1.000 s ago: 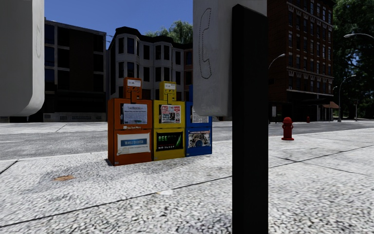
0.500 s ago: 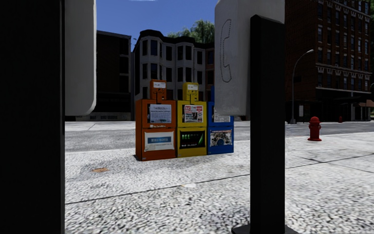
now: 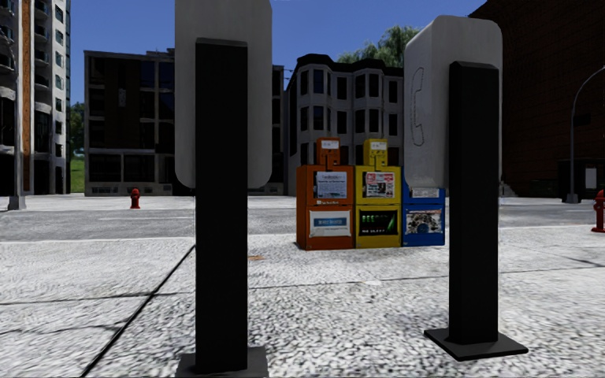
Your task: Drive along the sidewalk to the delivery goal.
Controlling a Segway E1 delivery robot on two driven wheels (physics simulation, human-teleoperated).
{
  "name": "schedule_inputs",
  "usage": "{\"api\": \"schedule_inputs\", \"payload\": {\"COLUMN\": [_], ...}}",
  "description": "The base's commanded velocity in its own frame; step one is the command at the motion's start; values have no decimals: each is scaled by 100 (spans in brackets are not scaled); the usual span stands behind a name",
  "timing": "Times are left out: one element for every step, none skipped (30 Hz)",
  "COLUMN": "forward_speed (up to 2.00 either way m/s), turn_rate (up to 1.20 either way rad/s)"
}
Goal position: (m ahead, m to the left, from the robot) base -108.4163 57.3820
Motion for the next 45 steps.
{"api": "schedule_inputs", "payload": {"forward_speed": [-87,-87,-87,-87,-87,-87,-87,-87,-87,-87,-87,-87,-87,-87,-87,-86,-86,-86,-86,-86,-86,-86,-86,-86,-86,-86,-86,-81,0,0,0,0,0,0,0,0,0,0,0,0,0,134,200,200,200], "turn_rate": [59,59,60,60,64,66,67,68,68,70,72,73,73,75,77,78,78,78,78,78,78,78,78,78,78,78,78,71,22,0,0,0,0,0,0,0,0,0,0,7,28,42,47,47,54]}}
